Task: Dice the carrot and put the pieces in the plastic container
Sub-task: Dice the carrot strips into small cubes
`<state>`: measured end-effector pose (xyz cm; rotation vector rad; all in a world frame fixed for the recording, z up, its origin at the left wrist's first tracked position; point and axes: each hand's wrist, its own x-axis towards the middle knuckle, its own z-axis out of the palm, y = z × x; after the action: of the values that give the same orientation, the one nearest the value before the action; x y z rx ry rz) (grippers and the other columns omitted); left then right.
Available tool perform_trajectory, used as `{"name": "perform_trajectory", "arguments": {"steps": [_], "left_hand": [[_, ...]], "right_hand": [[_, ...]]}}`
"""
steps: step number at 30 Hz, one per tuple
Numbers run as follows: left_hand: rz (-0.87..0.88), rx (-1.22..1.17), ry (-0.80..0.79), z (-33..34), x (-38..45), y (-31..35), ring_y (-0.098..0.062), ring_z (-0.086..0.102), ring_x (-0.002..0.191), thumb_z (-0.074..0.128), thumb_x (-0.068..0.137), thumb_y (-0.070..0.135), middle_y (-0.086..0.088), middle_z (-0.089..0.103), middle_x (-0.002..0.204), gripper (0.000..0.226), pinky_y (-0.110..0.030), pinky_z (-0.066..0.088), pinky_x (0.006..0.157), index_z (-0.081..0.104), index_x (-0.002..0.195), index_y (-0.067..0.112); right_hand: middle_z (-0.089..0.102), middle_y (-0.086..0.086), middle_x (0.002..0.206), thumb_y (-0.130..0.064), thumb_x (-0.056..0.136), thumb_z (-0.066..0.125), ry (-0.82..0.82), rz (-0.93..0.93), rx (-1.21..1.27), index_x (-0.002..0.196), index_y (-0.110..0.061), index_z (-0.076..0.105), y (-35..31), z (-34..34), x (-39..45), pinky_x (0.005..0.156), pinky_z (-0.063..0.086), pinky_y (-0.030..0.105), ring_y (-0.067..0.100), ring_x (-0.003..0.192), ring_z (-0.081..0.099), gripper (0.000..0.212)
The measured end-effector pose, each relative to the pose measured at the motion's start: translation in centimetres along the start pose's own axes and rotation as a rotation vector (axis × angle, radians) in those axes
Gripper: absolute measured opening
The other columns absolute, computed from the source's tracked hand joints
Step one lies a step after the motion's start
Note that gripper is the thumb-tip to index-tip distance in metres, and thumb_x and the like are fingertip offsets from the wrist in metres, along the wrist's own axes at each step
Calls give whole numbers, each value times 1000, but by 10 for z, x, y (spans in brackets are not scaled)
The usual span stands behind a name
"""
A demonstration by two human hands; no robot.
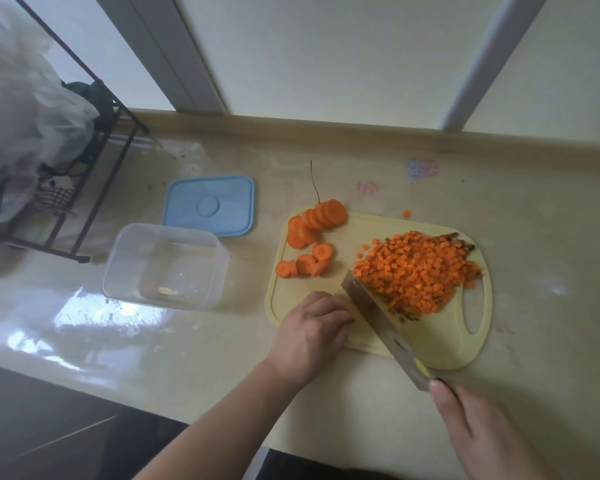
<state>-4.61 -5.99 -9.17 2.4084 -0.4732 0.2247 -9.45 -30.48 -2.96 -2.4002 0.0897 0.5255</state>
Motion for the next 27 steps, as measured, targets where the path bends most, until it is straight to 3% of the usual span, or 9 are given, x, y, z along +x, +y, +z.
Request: {"name": "perform_trajectory", "arguments": {"steps": [2, 6, 10, 13, 16, 20, 23, 25, 27], "left_hand": [[-3, 1, 7, 1, -1, 1, -22, 62, 92, 75, 85, 8, -1, 70, 96, 6, -28, 53, 82, 77, 90, 10], [12, -18, 44, -4, -6, -1, -25, 64, 90, 76, 86, 6, -3, 71, 97, 5, -29, 54, 82, 77, 90, 6], [42, 0, 44, -5, -9, -2, -24, 62, 90, 70, 89, 8, -4, 71, 96, 6, -29, 54, 82, 76, 89, 6], [33, 12, 34, -3, -8, -3, -22, 60, 91, 70, 85, 7, -4, 71, 94, 6, -28, 53, 82, 76, 87, 6], [23, 16, 49, 0, -8, -2, -23, 61, 89, 67, 87, 8, -5, 71, 93, 9, -28, 53, 81, 76, 87, 5], [-13, 7, 73, 3, -9, 1, -21, 60, 90, 62, 89, 11, -4, 71, 92, 16, -28, 53, 81, 77, 88, 6], [-2, 4, 88, 3, -10, 0, -20, 60, 92, 62, 90, 12, -4, 71, 94, 16, -25, 52, 84, 77, 88, 6], [9, -12, 84, 1, -11, -1, -19, 61, 93, 64, 90, 14, -2, 72, 96, 15, -23, 52, 85, 77, 89, 7], [-15, -36, 78, -1, -13, -3, -19, 62, 94, 65, 89, 16, 0, 73, 99, 15, -22, 52, 86, 78, 89, 9]], "right_hand": [[74, 3, 86, -97, 62, 0, 4, -18, 1, 89, -23, 71, 1, 0, -2, 79, 45, 35, 19, 92, 66, 106], [71, 6, 76, -94, 69, 7, 0, -43, 33, 82, -13, 68, -1, 4, -5, 70, 39, 18, 13, 84, 59, 103], [69, 2, 72, -98, 60, 0, -67, -1, 22, 79, -18, 65, 1, 8, -12, 70, 43, 29, 7, 76, 62, 105], [69, 4, 73, -97, 61, -3, -58, -2, -34, 77, -18, 64, 1, 10, -14, 72, 41, 29, 9, 81, 60, 104], [64, 5, 62, -95, 65, -4, 8, -15, -65, 71, -20, 59, 3, 11, -17, 67, 41, 29, 7, 72, 58, 98], [63, 4, 67, -93, 52, -23, -95, 14, -166, 78, -21, 51, -6, 14, -10, 64, 45, 26, 9, 64, 58, 107], [64, 2, 66, -93, 61, -12, -77, -27, -87, 75, -22, 52, -9, 14, -3, 66, 46, 32, 11, 66, 59, 98], [65, -1, 61, -85, 80, 7, -36, -136, -68, 71, -22, 60, -3, 10, 0, 75, 44, 23, 12, 72, 58, 83], [61, -6, 53, -65, 97, 18, 69, -183, -117, 69, -25, 65, -4, 3, -1, 84, 25, -7, 11, 86, 53, 68]]}}
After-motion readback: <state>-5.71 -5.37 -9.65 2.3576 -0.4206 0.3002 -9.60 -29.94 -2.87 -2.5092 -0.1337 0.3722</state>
